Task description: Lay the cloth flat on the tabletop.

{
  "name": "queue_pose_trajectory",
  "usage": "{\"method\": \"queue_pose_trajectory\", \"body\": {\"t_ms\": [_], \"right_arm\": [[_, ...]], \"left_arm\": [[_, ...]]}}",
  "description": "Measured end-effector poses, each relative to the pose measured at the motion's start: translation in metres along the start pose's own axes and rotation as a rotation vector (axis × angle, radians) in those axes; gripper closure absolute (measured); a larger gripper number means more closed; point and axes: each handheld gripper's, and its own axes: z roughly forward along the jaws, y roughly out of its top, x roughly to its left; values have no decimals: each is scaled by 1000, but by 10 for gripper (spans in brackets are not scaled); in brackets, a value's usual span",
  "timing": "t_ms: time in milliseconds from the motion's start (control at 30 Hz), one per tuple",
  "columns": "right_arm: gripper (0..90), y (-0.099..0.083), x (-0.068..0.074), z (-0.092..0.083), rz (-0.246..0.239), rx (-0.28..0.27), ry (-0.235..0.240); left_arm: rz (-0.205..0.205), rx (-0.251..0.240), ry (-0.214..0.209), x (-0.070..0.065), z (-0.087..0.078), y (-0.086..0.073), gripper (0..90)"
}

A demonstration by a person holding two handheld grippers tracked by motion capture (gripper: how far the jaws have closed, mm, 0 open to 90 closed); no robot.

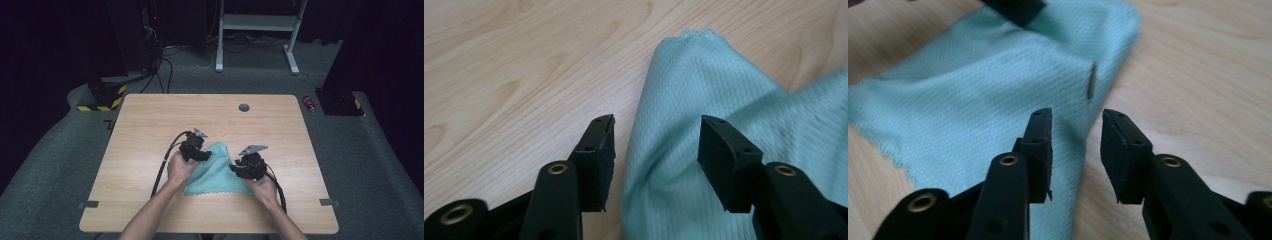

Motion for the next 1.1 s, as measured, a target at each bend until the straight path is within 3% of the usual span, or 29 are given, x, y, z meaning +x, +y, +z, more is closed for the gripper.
{"method": "queue_pose_trajectory", "body": {"t_ms": [133, 233, 333, 433, 533, 600, 667, 800, 867, 967, 1100], "right_arm": [[831, -3, 2, 5, -6, 9, 35], [900, -4, 5, 8, -23, 20, 53], [900, -4, 10, 3, -52, 8, 50], [900, -3, 19, -9, -99, -27, 51], [900, -5, 32, -16, -142, -20, 65], [900, -10, 37, -16, -165, -9, 73], [898, -13, 38, -15, -162, -16, 47], [621, -11, 23, -12, -43, -74, -29], [564, -7, 13, -6, 11, -71, -20], [579, -2, 5, 9, 46, -34, 7], [758, 3, 5, 21, 43, -23, 43]], "left_arm": [[50, 25, 15, -6, 10, 5, 707], [46, 29, -2, -6, 10, 6, 883], [39, 27, -6, -2, 3, 6, 894], [27, -19, 9, 0, -10, 5, 894], [2, -62, 18, 1, -26, 3, 894], [-7, -53, 35, 4, -32, -1, 893], [-22, -35, 51, 9, -33, -7, 892], [-34, -16, 49, 16, -31, -17, 889], [-38, -23, 40, 15, -30, -18, 889], [-37, -31, 26, 14, -30, -16, 889], [-32, -42, 18, 13, -33, -15, 889]]}}
